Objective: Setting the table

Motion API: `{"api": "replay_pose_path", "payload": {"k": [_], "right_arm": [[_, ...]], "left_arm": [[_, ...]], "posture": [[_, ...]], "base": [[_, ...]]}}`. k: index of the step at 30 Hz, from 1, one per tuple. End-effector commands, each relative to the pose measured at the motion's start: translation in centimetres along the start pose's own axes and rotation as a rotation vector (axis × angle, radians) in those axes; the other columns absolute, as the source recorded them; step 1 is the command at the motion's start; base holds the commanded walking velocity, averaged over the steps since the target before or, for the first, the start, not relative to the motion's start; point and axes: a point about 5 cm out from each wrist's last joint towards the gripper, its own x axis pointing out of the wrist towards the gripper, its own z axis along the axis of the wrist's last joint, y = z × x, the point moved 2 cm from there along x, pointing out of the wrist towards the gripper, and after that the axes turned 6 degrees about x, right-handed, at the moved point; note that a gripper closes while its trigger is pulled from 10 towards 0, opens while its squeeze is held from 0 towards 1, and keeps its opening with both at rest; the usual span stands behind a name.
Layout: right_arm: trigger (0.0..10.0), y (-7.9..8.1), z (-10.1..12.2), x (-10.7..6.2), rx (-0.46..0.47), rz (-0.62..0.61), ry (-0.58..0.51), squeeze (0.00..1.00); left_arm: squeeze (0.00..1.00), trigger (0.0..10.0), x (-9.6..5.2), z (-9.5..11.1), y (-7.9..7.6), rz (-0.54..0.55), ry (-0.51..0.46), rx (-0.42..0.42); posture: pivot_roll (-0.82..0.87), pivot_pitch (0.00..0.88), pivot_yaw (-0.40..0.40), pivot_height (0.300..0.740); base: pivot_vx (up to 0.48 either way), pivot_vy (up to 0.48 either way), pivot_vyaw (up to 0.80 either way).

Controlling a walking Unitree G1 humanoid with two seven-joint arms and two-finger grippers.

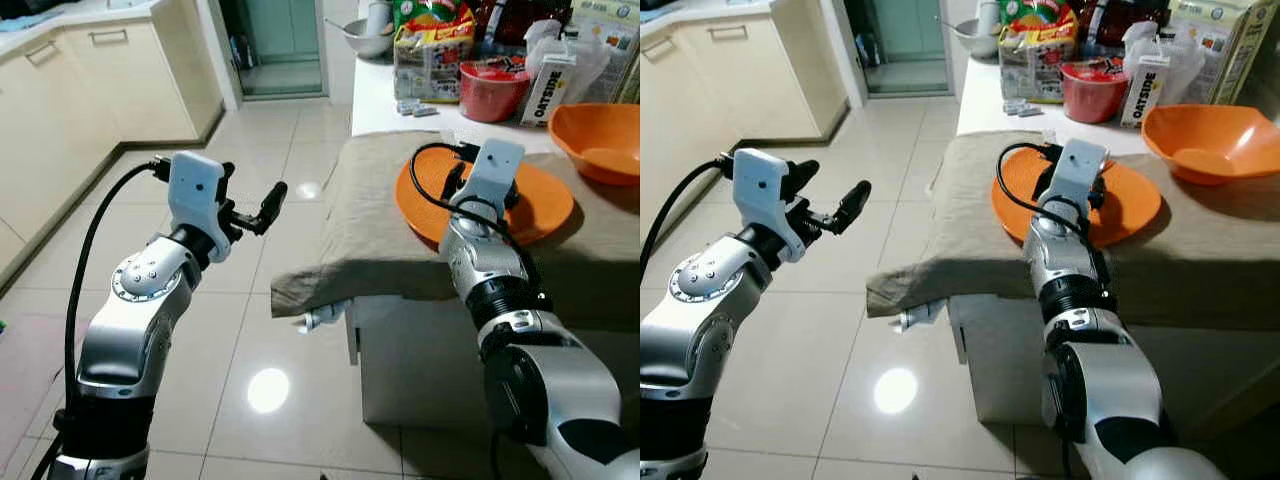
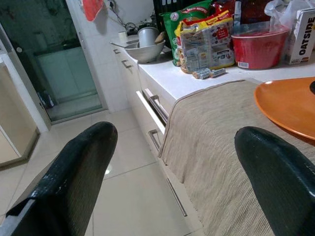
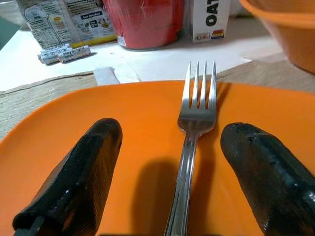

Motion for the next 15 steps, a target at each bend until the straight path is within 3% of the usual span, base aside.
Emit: {"api": "replay_pose_path", "payload": {"k": [1,9,15], "right_arm": [[10.0,0.2,-2.0,-0.3,-0.004,0.006,0.101,0.00],[10.0,0.1,-3.1,-0.5,0.035,-0.009,0.185,0.00],[10.0,-0.2,-5.3,-1.0,0.075,-0.023,0.322,0.00]], "left_arm": [[0.00,10.0,0.2,0.6,0.3,0.004,-0.010,0.025],[0.00,10.0,0.3,0.7,0.4,0.005,-0.015,0.028],[0.00,10.0,0.3,0.9,0.5,0.003,-0.020,0.032]], "posture": [[-0.12,0.000,0.140,0.740],[-0.12,0.000,0.140,0.740],[-0.12,0.000,0.139,0.740]], "base": [[0.000,0.000,0.00],[0.000,0.000,0.00],[0.000,0.000,0.00]]}}
